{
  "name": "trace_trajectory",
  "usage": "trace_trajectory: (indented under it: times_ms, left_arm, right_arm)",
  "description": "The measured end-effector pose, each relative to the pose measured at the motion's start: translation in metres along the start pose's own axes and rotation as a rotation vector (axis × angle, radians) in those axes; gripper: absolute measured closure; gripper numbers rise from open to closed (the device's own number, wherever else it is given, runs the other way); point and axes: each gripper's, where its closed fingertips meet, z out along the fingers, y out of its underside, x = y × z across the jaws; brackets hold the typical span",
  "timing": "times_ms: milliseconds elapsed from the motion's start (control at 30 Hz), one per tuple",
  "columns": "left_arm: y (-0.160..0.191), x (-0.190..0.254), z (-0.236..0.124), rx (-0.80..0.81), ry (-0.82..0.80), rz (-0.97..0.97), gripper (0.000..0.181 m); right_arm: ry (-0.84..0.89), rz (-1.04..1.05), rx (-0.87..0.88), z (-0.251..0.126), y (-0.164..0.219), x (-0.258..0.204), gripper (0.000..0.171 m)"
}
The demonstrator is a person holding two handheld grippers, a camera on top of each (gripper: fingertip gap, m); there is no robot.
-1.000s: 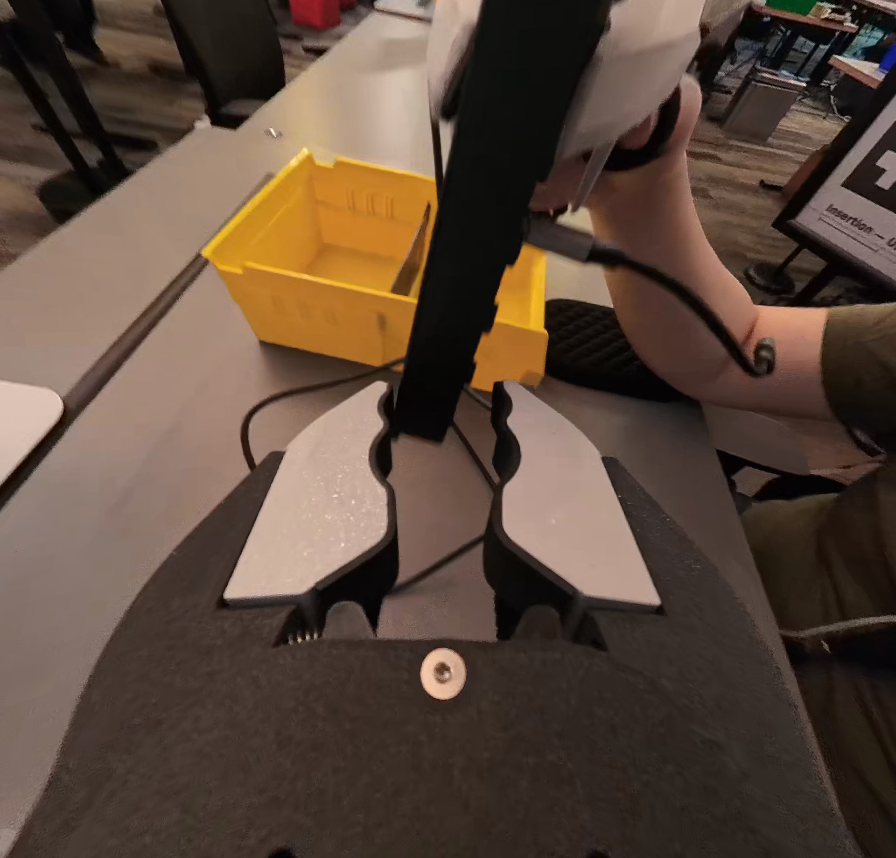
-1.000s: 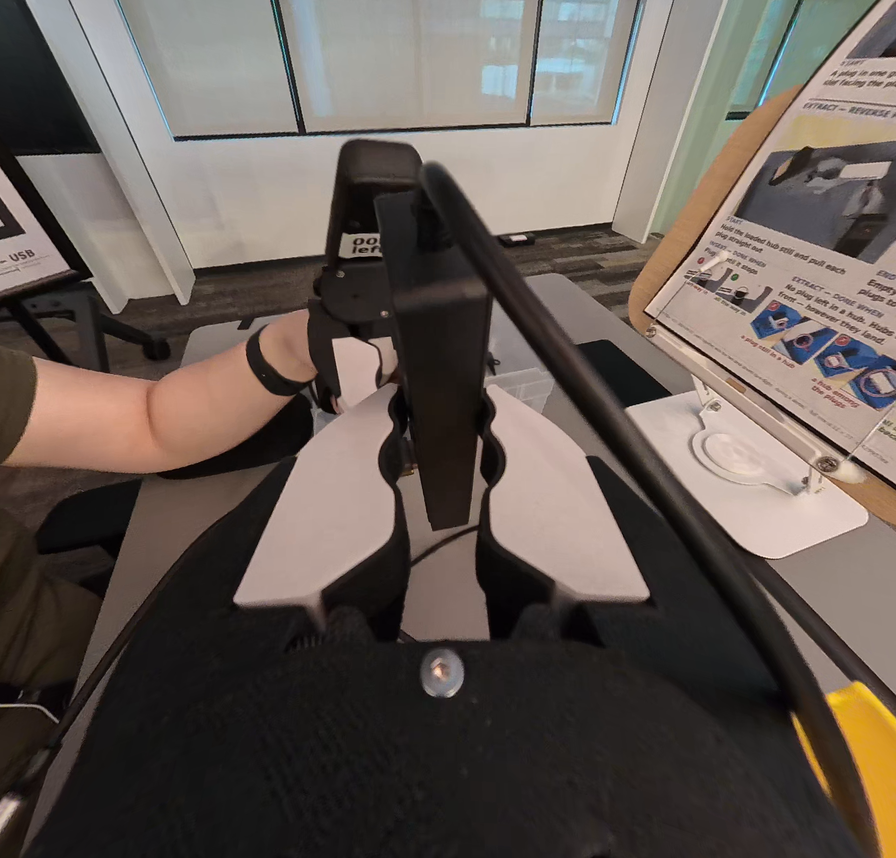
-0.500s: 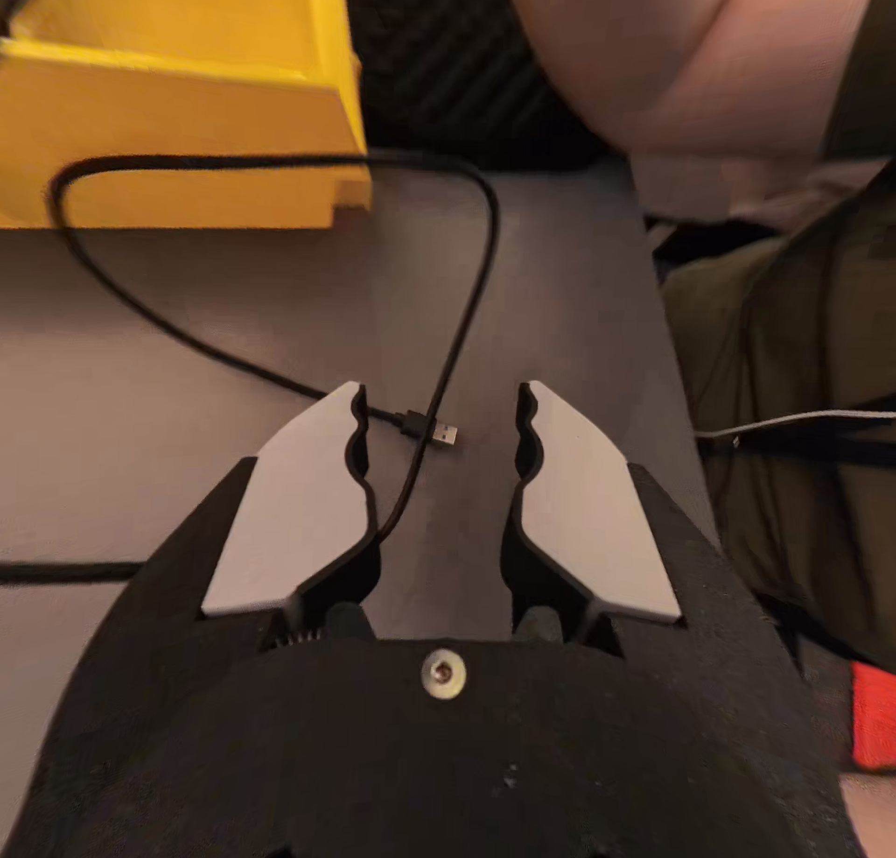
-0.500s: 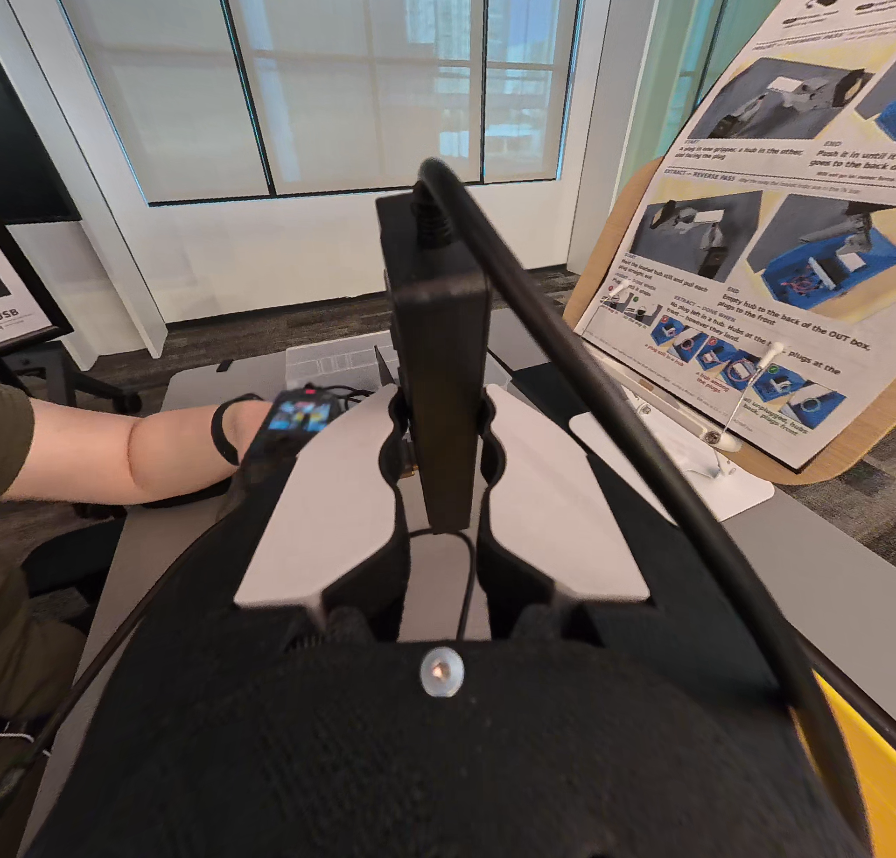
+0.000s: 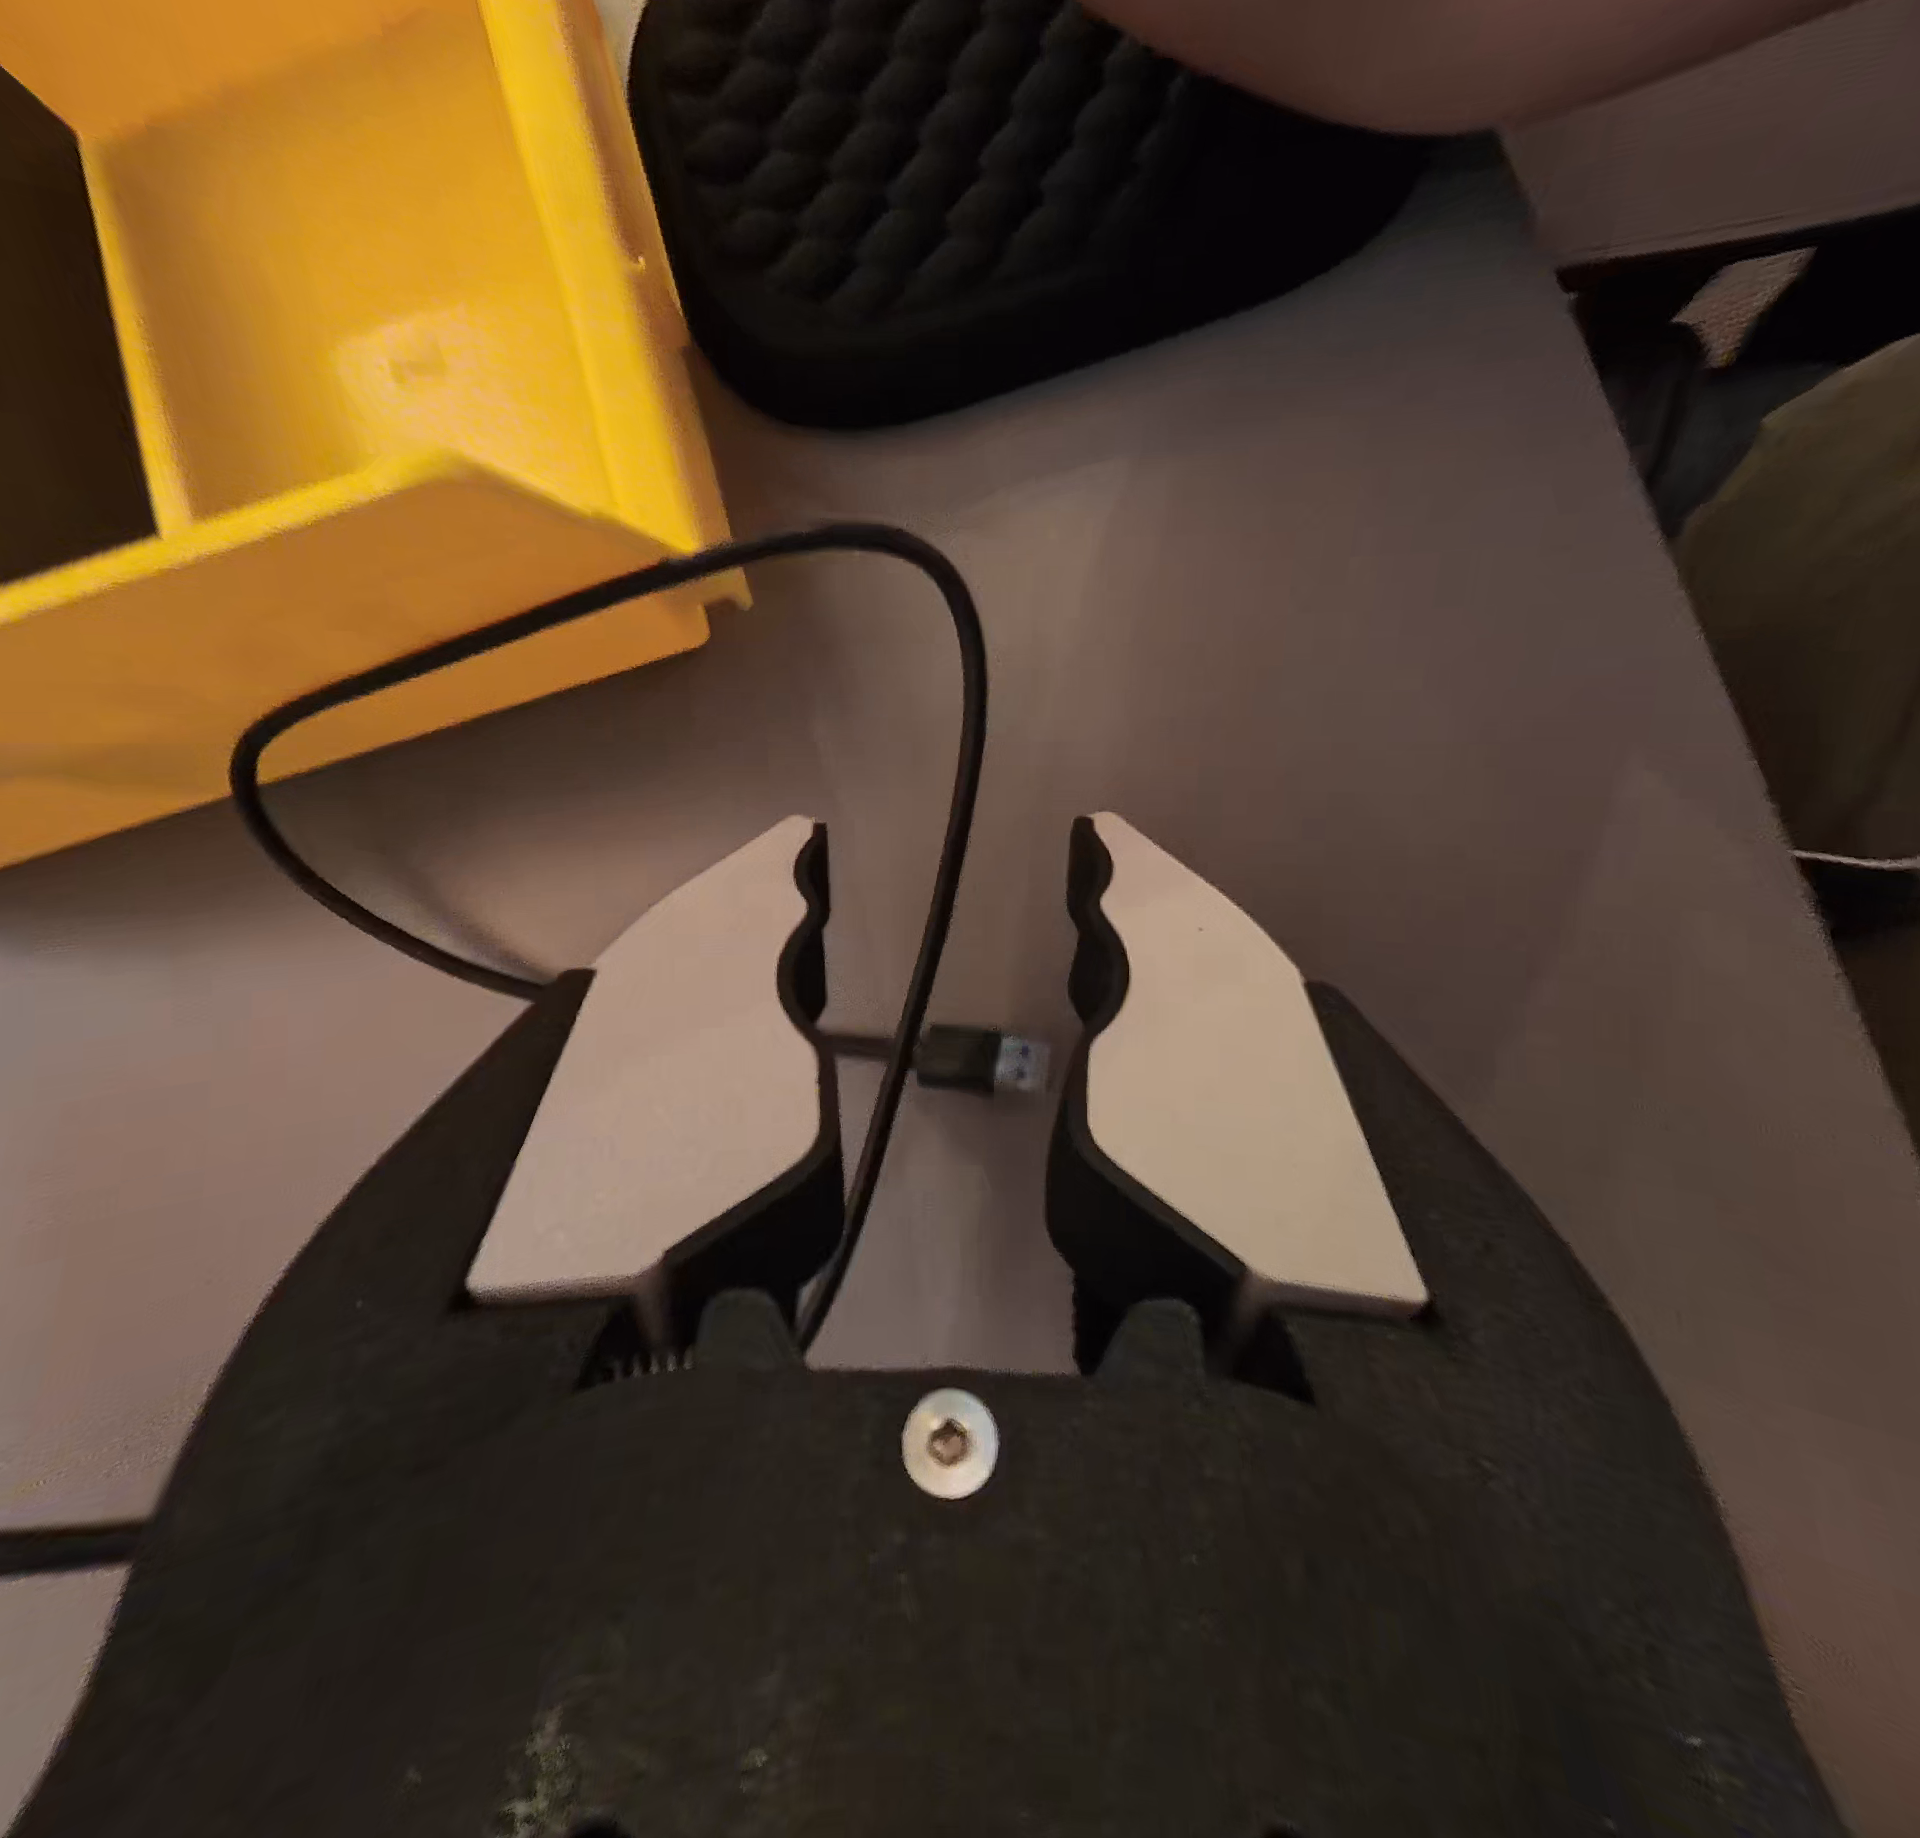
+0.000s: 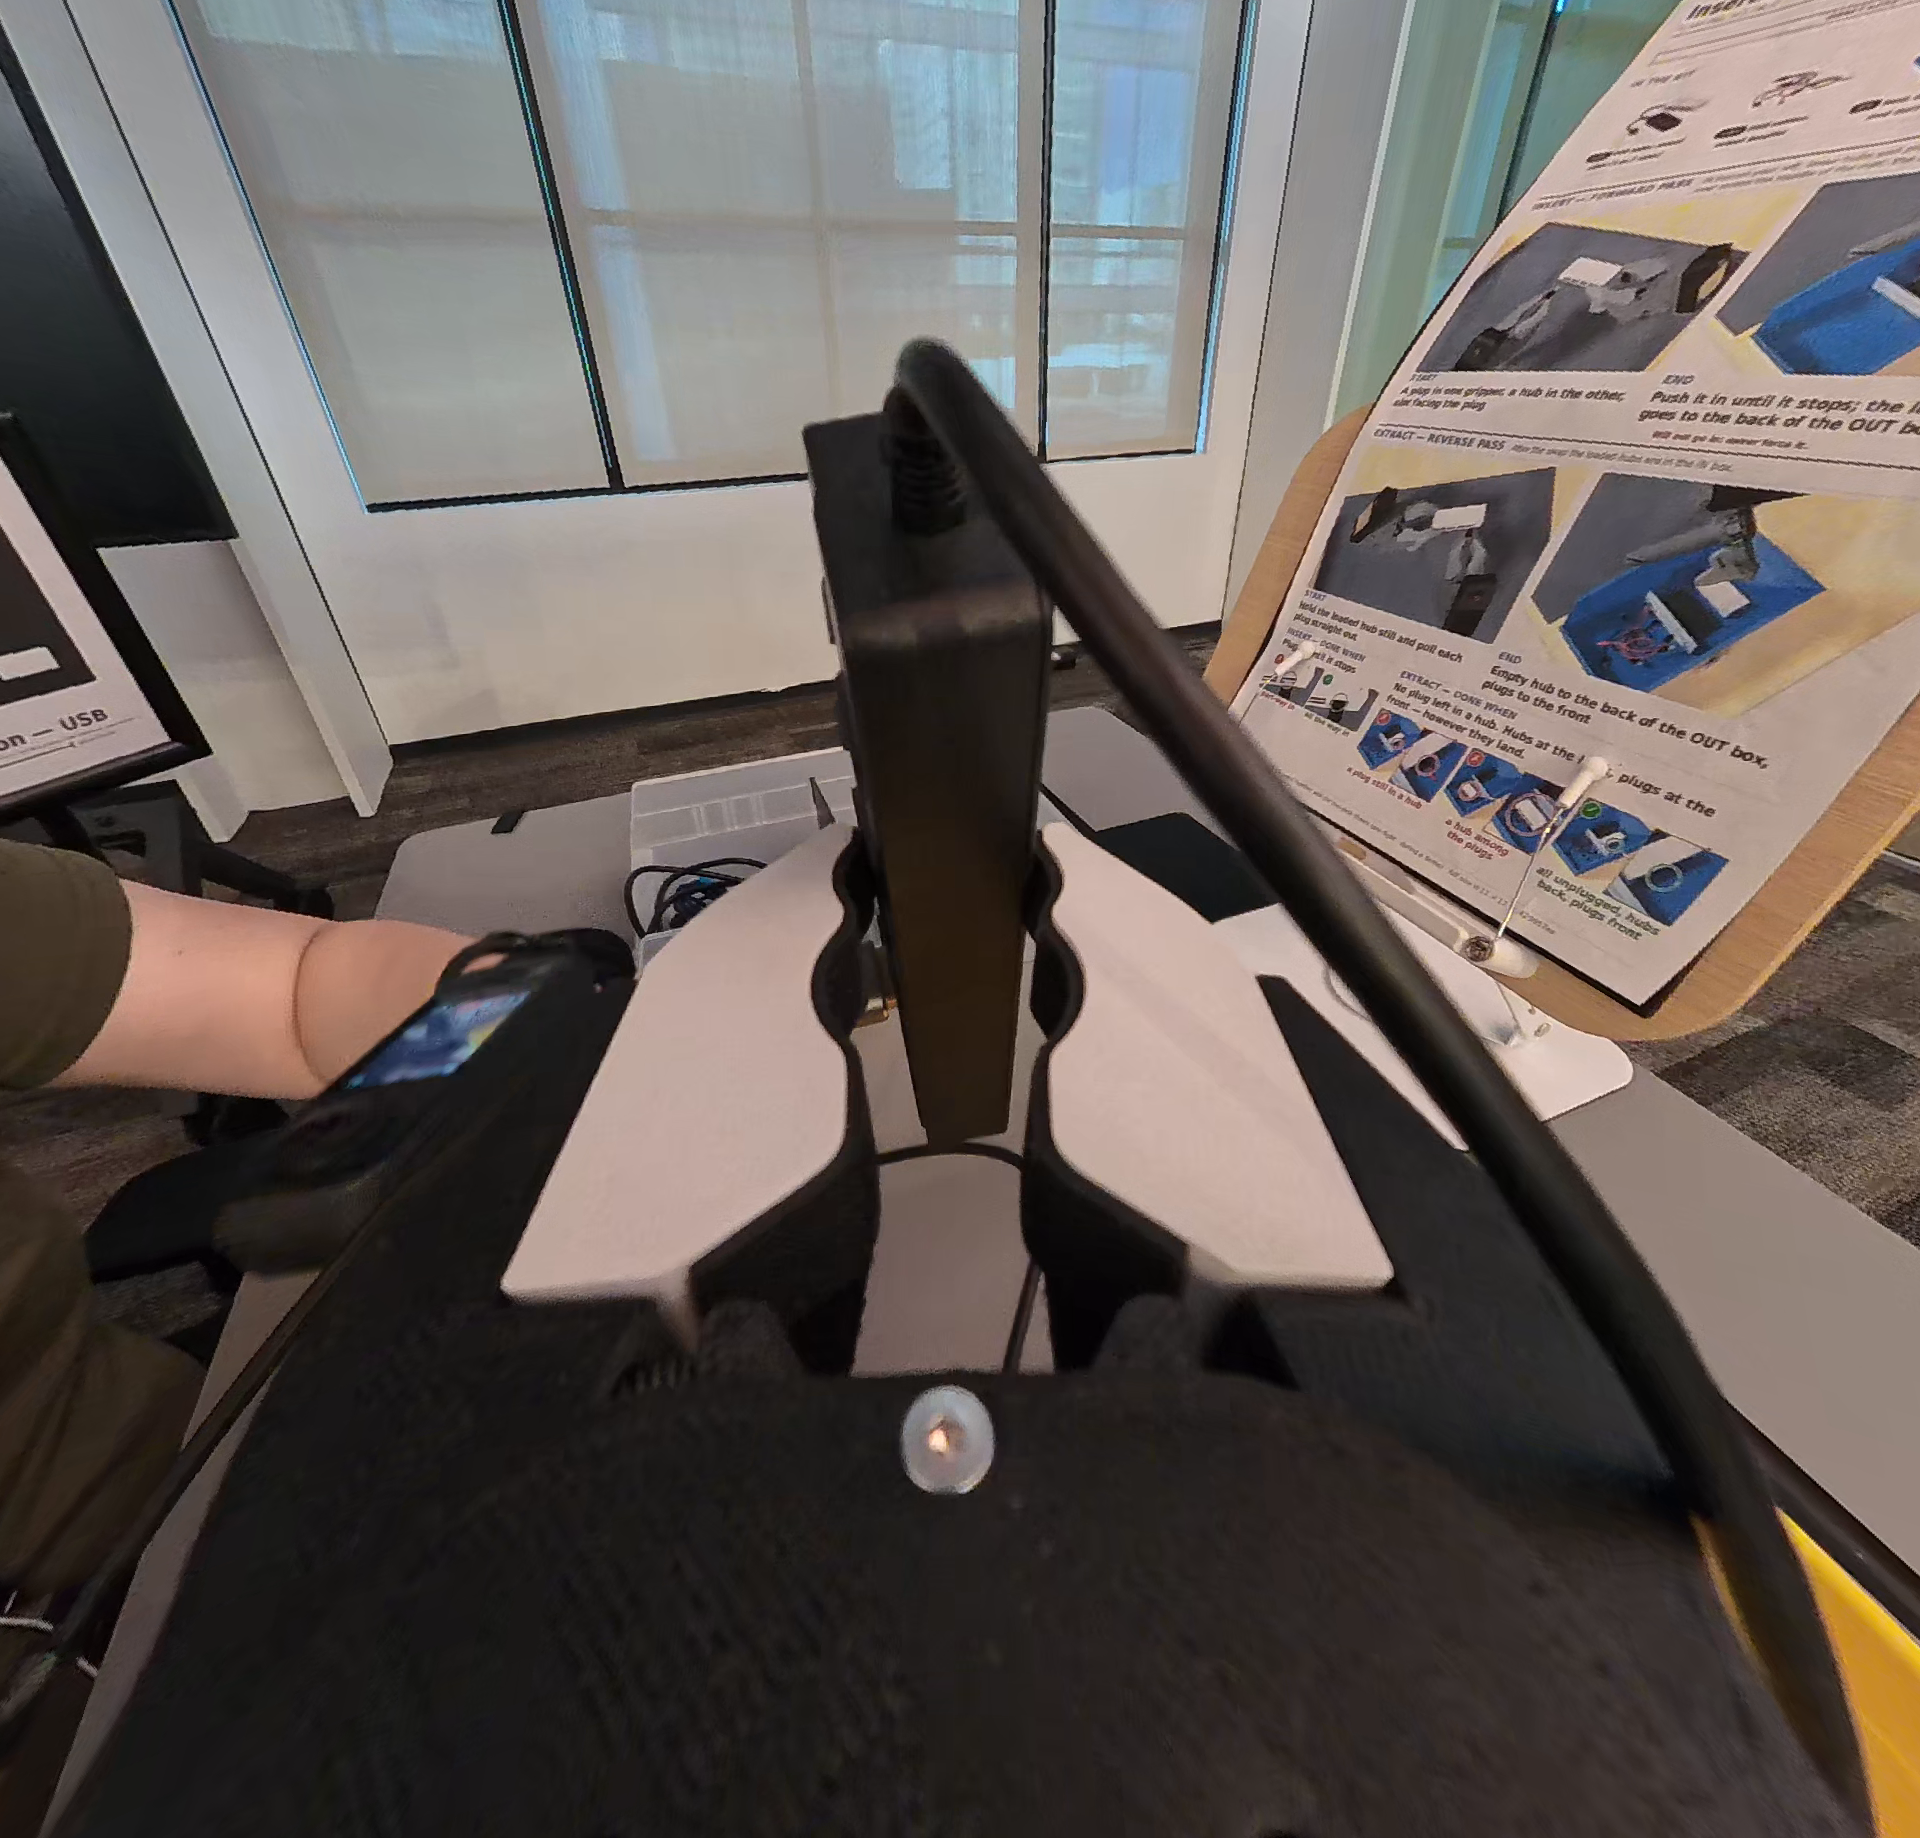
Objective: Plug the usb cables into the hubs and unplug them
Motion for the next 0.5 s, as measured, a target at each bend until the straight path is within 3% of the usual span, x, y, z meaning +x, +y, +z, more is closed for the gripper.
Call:
trace_trajectory:
  times_ms: [100, 167, 233, 300, 400, 500]
  left_arm:
    - [0.000, -0.003, 0.020, -0.032, -0.055, 0.035, 0.140]
    - [0.003, -0.002, 0.029, -0.040, -0.053, 0.045, 0.153]
    - [0.005, 0.001, 0.031, -0.051, -0.025, 0.058, 0.178]
    - [0.009, 0.001, 0.027, -0.079, -0.014, 0.063, 0.178]
    - [0.009, -0.003, 0.005, -0.079, -0.034, 0.080, 0.178]
    - [0.000, -0.018, -0.041, -0.006, -0.123, 0.038, 0.178]
  right_arm:
    - [-0.005, 0.002, 0.007, -0.001, -0.001, 0.000, 0.142]
    - [-0.004, 0.002, 0.008, -0.003, -0.001, 0.000, 0.142]
    - [-0.002, 0.000, 0.008, -0.004, -0.001, 0.000, 0.142]
    - [0.003, -0.002, 0.009, -0.006, -0.002, 0.001, 0.142]
    - [0.003, 0.004, 0.008, -0.006, 0.000, 0.003, 0.142]
    - [-0.009, 0.022, 0.004, -0.004, 0.003, 0.005, 0.142]
